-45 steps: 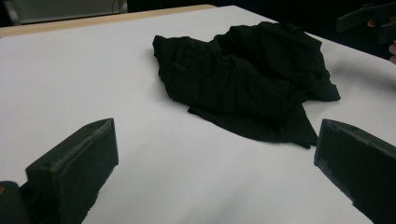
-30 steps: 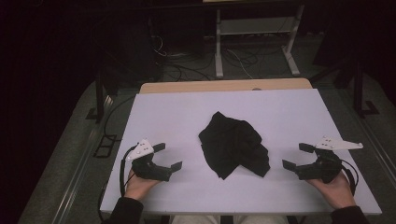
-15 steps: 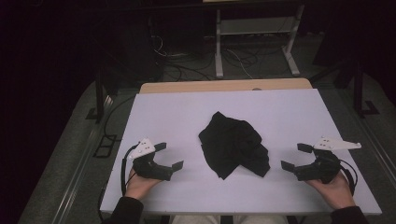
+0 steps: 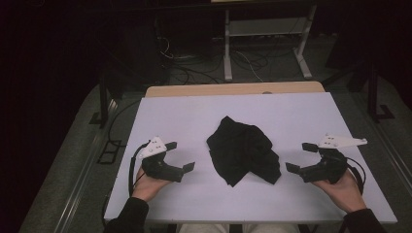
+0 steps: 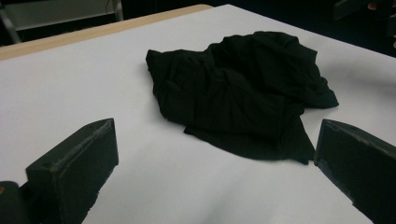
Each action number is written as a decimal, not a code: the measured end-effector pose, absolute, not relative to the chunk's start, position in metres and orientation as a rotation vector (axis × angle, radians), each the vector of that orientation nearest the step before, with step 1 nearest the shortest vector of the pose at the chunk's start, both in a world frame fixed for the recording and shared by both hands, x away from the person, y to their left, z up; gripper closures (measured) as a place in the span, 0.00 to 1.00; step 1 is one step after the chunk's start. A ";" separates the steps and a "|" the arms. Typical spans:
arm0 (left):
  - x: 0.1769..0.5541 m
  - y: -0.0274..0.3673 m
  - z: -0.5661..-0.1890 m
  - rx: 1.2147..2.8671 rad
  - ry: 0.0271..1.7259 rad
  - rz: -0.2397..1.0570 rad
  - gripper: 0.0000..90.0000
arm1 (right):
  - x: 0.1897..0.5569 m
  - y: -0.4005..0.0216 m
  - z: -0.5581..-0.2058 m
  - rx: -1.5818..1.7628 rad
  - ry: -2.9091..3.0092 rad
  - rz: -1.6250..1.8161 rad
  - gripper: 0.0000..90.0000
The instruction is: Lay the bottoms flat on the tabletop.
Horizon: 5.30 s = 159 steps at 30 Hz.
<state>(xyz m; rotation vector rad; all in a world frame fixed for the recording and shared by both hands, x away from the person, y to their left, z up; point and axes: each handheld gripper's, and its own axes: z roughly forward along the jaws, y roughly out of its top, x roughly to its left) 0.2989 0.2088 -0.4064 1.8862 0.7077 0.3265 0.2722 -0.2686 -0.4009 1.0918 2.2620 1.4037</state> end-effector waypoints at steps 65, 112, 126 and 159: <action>0.344 0.110 -0.444 2.010 0.621 0.158 0.00 | 0.328 -0.176 -0.405 0.918 2.576 1.364 0.98; 0.441 0.108 -0.444 2.021 0.958 0.193 0.85 | 0.467 -0.250 -0.395 1.503 2.167 1.582 0.82; 0.415 0.124 -0.440 1.924 1.001 0.111 0.35 | 0.422 -0.288 -0.421 1.540 2.174 1.545 0.37; 0.360 0.090 -0.457 2.121 0.904 0.142 0.68 | 0.365 -0.250 -0.456 1.438 2.368 1.099 0.94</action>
